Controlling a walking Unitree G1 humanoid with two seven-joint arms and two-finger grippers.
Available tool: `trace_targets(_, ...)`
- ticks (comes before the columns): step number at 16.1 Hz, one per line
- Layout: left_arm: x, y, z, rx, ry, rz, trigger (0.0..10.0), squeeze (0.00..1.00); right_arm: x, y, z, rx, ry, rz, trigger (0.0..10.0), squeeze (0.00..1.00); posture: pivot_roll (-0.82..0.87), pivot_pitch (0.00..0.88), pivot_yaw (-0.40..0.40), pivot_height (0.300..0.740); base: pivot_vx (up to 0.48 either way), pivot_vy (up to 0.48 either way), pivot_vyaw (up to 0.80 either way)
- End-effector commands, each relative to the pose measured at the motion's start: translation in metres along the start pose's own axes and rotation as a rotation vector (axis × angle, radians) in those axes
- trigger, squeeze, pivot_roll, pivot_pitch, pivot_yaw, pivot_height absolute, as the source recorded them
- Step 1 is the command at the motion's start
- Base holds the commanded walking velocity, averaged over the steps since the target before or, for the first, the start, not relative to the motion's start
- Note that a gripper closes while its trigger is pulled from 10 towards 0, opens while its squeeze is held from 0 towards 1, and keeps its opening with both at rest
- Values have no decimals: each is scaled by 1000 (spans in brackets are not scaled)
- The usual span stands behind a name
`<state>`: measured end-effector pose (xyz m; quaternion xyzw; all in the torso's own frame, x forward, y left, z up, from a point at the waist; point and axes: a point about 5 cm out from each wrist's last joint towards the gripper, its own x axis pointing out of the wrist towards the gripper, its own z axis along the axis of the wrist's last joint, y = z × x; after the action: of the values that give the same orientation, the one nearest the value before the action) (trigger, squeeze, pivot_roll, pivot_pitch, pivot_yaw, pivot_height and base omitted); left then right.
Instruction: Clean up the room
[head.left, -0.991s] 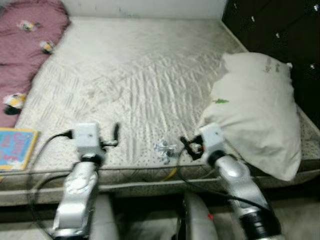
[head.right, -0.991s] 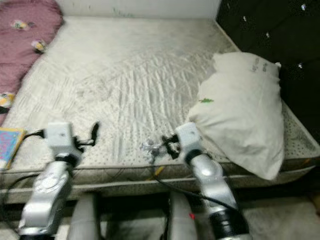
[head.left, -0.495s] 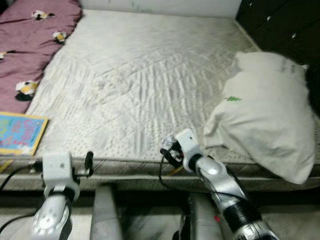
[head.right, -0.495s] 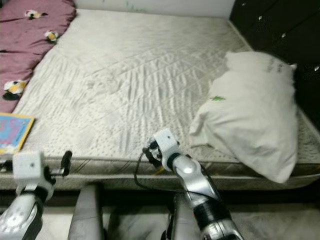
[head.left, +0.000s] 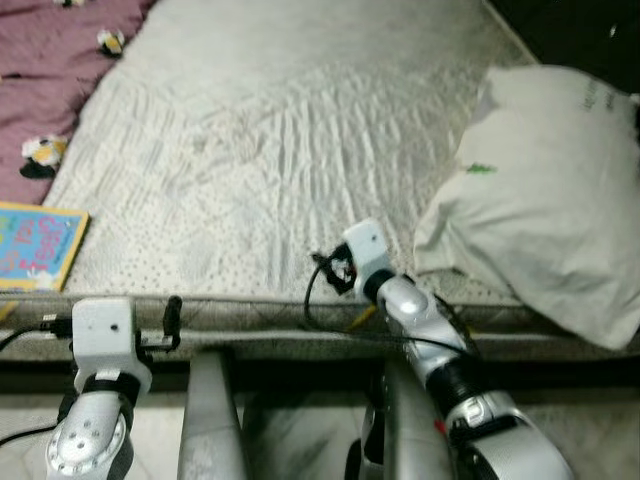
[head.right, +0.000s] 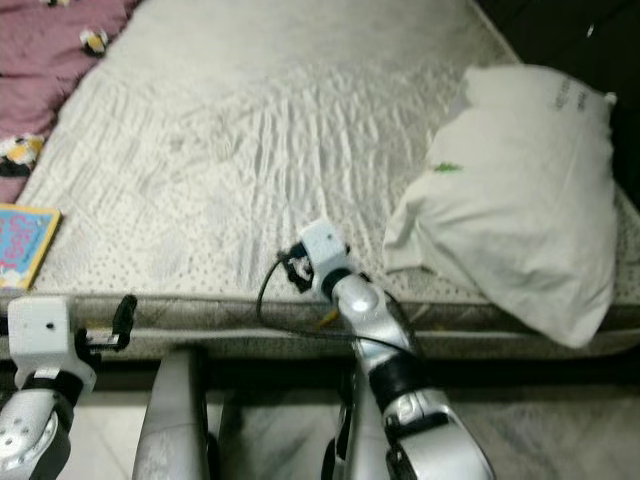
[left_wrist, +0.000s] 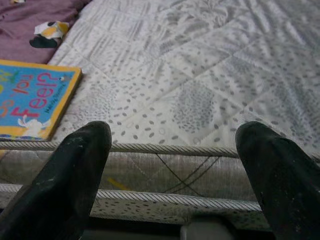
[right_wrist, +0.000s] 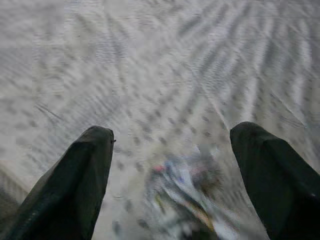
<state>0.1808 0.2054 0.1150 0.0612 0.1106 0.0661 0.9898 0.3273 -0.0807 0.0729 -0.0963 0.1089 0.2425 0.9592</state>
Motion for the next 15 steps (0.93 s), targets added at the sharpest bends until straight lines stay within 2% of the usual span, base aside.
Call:
trace_targets(1, -1, -2, 5, 13, -10, -8, 10000, 0, 1, -6, -4, 3, 11, -38, 10000, 0, 225, 132, -53, 510, 0, 0, 0)
trace_targets(5, 2, -12, 12, 23, -32, -49, 10000, 0, 11, 0, -9, 7, 72, -60, 10000, 0, 228, 140, -50, 510, 0, 0, 0)
trace_targets(8, 4, -14, 14, 22, -40, -50, 10000, 0, 19, 10, -3, 22, 71, -54, 10000, 0, 233, 140, -56, 510, 0, 0, 0)
trace_targets(12, 5, -15, 15, 23, -44, -44, 10000, 0, 26, 31, -3, 36, 92, -13, 10000, 0, 247, 134, -67, 510, 0, 0, 0)
trace_targets(13, 6, -16, 15, 22, -46, -40, 10000, 0, 27, 37, -4, 29, 100, 6, 6196, 0, 248, 132, -70, 510, 0, 0, 0)
trace_targets(14, 6, -16, 16, 21, -48, -39, 10000, 0, 26, 38, -5, 33, 104, 12, 4039, 0, 250, 131, -72, 510, 0, 0, 0)
trace_targets(15, 7, -16, 16, 21, -50, -39, 10000, 0, 26, 40, -9, 37, 124, 14, 1059, 0, 252, 128, -76, 510, 0, 0, 0)
